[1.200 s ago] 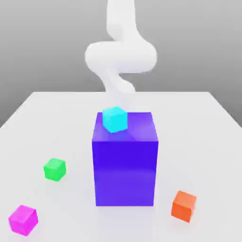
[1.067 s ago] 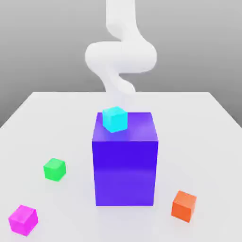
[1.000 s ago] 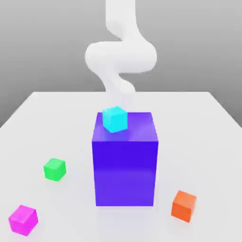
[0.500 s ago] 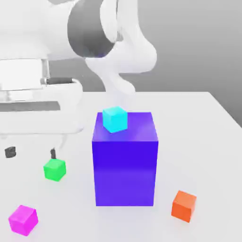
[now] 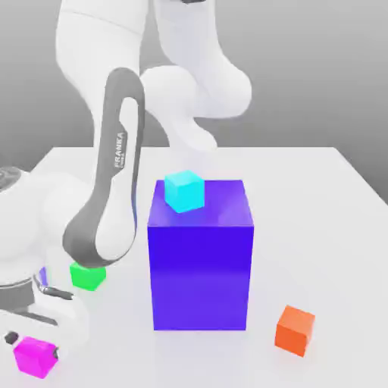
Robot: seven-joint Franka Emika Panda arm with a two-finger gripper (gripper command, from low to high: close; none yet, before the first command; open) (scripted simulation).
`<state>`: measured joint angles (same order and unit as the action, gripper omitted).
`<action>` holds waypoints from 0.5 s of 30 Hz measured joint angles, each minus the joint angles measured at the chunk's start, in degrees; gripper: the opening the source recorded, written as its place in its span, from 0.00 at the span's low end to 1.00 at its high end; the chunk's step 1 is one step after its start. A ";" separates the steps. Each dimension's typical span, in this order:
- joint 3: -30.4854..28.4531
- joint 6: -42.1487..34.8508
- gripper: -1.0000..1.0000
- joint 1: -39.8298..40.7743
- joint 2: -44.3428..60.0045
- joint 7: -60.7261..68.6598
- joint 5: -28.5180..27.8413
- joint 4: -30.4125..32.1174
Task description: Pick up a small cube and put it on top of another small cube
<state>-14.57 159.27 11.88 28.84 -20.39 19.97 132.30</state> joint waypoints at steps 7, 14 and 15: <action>-1.69 -2.31 0.00 -1.25 -3.13 -1.54 -2.09 0.80; -4.82 -6.97 0.00 -1.66 -14.47 -3.18 -3.47 8.30; -5.09 -7.03 0.00 -1.47 -15.93 -3.16 -3.27 9.78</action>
<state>-19.66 152.23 10.42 12.92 -23.56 16.69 142.08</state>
